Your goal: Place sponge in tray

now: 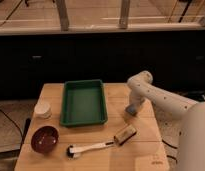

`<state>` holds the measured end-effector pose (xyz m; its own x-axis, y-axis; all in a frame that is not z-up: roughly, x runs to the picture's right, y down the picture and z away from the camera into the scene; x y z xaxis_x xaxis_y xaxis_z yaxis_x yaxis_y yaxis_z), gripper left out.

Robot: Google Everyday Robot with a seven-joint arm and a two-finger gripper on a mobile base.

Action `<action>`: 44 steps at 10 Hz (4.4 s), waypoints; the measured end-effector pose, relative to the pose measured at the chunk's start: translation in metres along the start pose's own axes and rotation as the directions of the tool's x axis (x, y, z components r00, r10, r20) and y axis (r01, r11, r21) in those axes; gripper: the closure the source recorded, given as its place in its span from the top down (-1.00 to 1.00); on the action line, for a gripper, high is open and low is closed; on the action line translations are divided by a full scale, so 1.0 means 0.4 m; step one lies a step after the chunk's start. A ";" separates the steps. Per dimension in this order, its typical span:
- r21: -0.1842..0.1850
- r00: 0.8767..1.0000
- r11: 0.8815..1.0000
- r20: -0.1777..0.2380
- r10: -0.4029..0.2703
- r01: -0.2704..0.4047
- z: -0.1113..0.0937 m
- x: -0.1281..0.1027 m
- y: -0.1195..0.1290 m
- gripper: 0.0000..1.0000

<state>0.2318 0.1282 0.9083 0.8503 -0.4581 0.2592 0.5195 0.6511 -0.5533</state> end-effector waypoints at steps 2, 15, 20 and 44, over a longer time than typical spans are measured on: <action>0.003 1.000 1.000 -0.012 -0.012 0.012 -0.028 0.005 -0.001 -0.97; 0.055 0.996 0.995 -0.012 -0.087 0.088 -0.201 -0.014 -0.069 -1.00; 0.072 0.987 0.984 -0.006 -0.163 0.163 -0.274 -0.053 -0.122 -1.00; 0.130 0.877 0.869 0.001 -0.481 0.477 -0.411 -0.355 -0.358 -1.00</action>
<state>0.0228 0.0005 0.8207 0.4955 -0.7142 0.4945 0.8681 0.4263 -0.2542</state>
